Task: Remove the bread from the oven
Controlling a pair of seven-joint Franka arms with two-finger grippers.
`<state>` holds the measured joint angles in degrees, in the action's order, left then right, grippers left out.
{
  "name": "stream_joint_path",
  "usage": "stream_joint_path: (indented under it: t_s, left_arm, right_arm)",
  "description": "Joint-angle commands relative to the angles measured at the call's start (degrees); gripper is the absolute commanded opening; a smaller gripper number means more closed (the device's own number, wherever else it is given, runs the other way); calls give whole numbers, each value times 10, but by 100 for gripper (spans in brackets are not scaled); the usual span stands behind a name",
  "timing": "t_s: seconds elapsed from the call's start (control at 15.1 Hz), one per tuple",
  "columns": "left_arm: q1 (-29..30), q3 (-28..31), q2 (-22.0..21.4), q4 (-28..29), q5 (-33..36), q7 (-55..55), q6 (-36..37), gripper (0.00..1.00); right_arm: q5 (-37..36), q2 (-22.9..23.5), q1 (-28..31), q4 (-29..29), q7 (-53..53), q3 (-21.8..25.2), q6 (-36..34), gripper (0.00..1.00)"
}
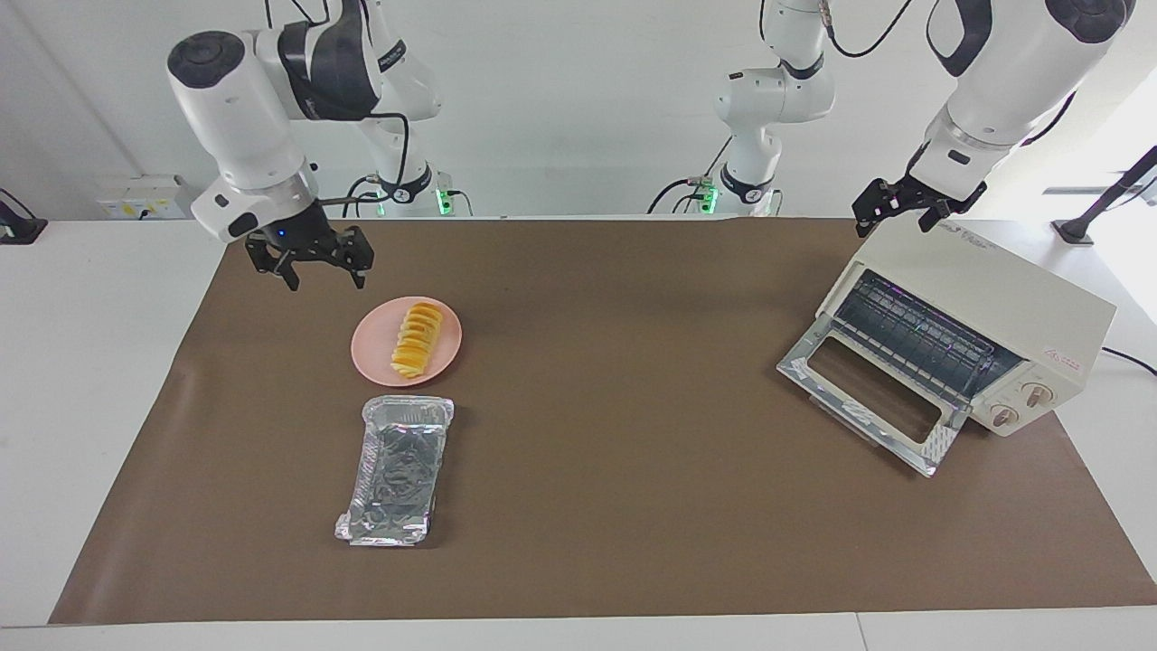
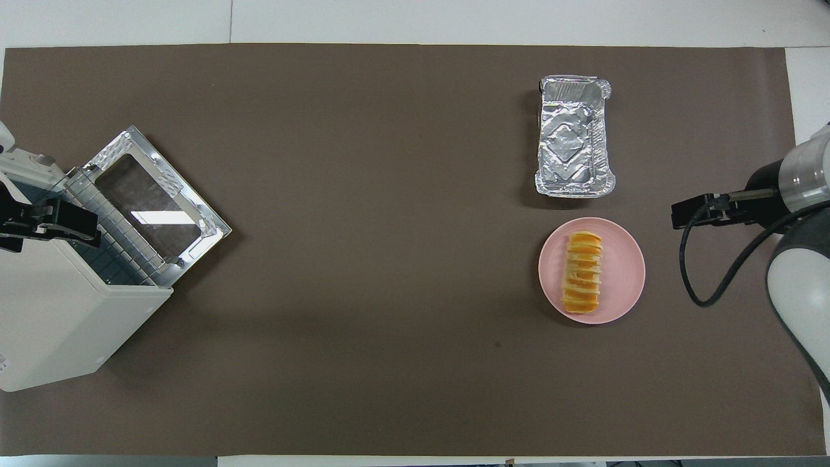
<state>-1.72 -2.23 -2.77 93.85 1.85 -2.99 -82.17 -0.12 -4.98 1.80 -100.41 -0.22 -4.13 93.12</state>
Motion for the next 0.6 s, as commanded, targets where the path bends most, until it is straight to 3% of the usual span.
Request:
stream_joint_path:
  t_s: [0.0, 0.27, 0.53]
  left_arm:
    - [7, -4, -10, 6, -5, -5, 5, 100]
    - [7, -4, -11, 6, -5, -5, 5, 100]
    - [7, -4, -11, 6, -5, -5, 5, 100]
  right_arm:
    - [7, 12, 2, 54, -18, -4, -64, 100]
    - [-1, 15, 44, 95, -32, -38, -130, 100]
    - [-26, 39, 48, 140, -47, -33, -146, 100]
